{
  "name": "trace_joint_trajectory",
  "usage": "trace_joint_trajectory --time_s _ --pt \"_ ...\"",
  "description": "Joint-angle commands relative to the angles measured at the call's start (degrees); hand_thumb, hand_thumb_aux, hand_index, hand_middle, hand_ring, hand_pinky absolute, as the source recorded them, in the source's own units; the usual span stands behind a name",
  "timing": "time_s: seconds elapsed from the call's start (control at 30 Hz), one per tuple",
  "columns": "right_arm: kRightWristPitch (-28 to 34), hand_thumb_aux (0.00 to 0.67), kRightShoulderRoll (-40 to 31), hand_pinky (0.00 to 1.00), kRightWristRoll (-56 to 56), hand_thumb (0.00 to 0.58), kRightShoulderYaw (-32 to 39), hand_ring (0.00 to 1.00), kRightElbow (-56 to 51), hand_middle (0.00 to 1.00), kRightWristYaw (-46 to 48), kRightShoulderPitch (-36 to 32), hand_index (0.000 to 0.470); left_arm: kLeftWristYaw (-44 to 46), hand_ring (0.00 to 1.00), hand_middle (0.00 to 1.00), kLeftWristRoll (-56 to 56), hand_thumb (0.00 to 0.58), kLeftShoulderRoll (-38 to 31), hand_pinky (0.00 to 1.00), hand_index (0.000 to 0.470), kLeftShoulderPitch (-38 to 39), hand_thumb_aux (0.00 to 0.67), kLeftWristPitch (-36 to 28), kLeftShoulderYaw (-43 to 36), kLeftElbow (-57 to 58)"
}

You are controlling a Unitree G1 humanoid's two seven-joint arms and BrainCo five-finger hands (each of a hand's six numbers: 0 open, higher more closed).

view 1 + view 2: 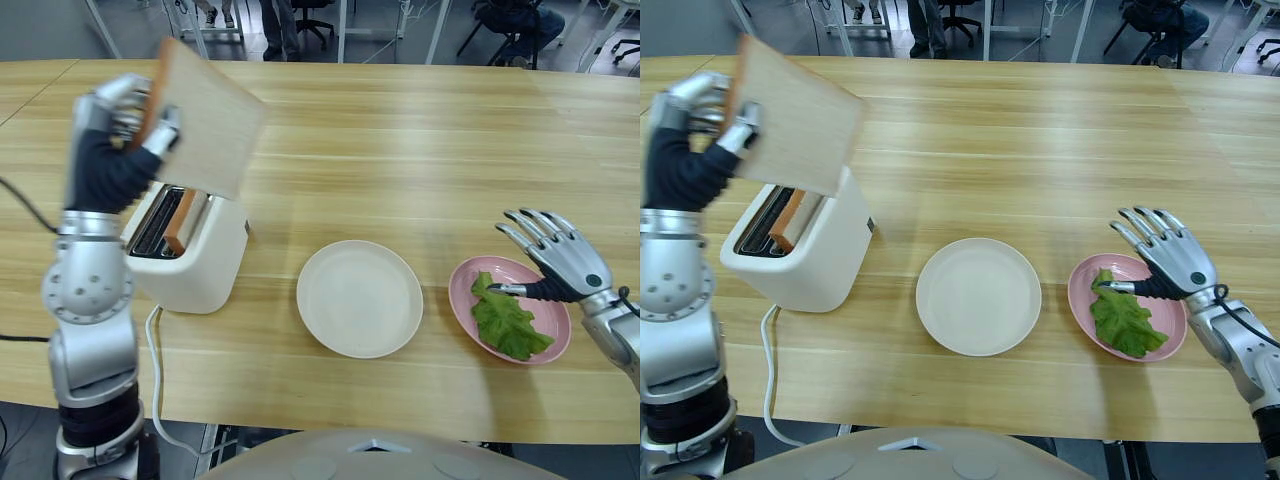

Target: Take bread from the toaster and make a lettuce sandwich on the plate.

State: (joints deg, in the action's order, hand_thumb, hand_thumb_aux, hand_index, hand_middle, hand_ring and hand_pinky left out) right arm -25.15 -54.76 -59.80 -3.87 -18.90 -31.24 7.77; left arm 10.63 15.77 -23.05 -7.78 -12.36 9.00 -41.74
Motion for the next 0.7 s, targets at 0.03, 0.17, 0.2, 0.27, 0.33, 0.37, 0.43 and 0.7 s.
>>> trace_joint_trajectory --time_s 0.03,0.17,0.2,0.27,0.33,0.37,0.43,0.7 --pt "-2.2 0.000 -0.8 0.00 -0.6 0.000 4.5 0.00 -9.8 0.00 -6.2 -1.9 0.000 7.1 1.00 1.00 -4.3 0.580 -0.5 1.00 0.460 0.1 0.670 -1.4 -7.3 0.3" --pt "-3.8 0.000 -1.7 0.00 -0.8 0.000 9.0 0.00 -17.1 0.00 -11.1 -4.1 0.000 15.7 1.00 1.00 -6.6 0.580 -3.5 1.00 0.460 -3.1 0.670 0.9 -15.3 6.4" --pt "-3.9 0.000 -1.7 0.00 -0.8 0.000 10.2 0.00 -18.9 0.00 -11.7 -4.8 0.000 18.1 1.00 1.00 -6.4 0.580 -4.7 1.00 0.460 -4.3 0.670 2.5 -17.6 8.7" --pt "-4.1 0.000 -1.3 0.00 -0.8 0.000 12.5 0.00 -22.0 0.00 -12.8 -6.0 0.000 21.7 1.00 1.00 -6.3 0.580 -5.8 1.00 0.460 -6.8 0.670 4.7 -21.5 13.3" --pt "-4.5 0.000 -1.0 0.00 -0.5 0.000 14.3 0.00 -24.2 0.00 -13.9 -6.9 0.000 24.3 1.00 1.00 -5.5 0.580 -6.1 1.00 0.460 -10.0 0.670 6.9 -25.1 18.4" --pt "-4.5 0.000 -0.9 0.00 -0.5 0.000 15.2 0.00 -25.0 0.00 -14.3 -7.3 0.000 25.2 1.00 1.00 -4.6 0.580 -5.9 1.00 0.460 -11.7 0.670 8.3 -26.9 21.5" --pt "-4.8 0.000 -0.9 0.00 -0.1 0.000 16.8 0.00 -26.1 0.00 -15.0 -8.0 0.000 26.6 1.00 1.00 -3.4 0.580 -5.1 1.00 0.460 -14.6 0.670 10.5 -29.8 27.5" --pt "-5.4 0.018 -1.5 0.00 0.8 0.031 21.1 0.00 -28.9 0.00 -16.4 -9.1 0.013 29.9 1.00 1.00 -1.2 0.580 1.3 1.00 0.460 -23.0 0.670 21.2 -37.7 51.0"
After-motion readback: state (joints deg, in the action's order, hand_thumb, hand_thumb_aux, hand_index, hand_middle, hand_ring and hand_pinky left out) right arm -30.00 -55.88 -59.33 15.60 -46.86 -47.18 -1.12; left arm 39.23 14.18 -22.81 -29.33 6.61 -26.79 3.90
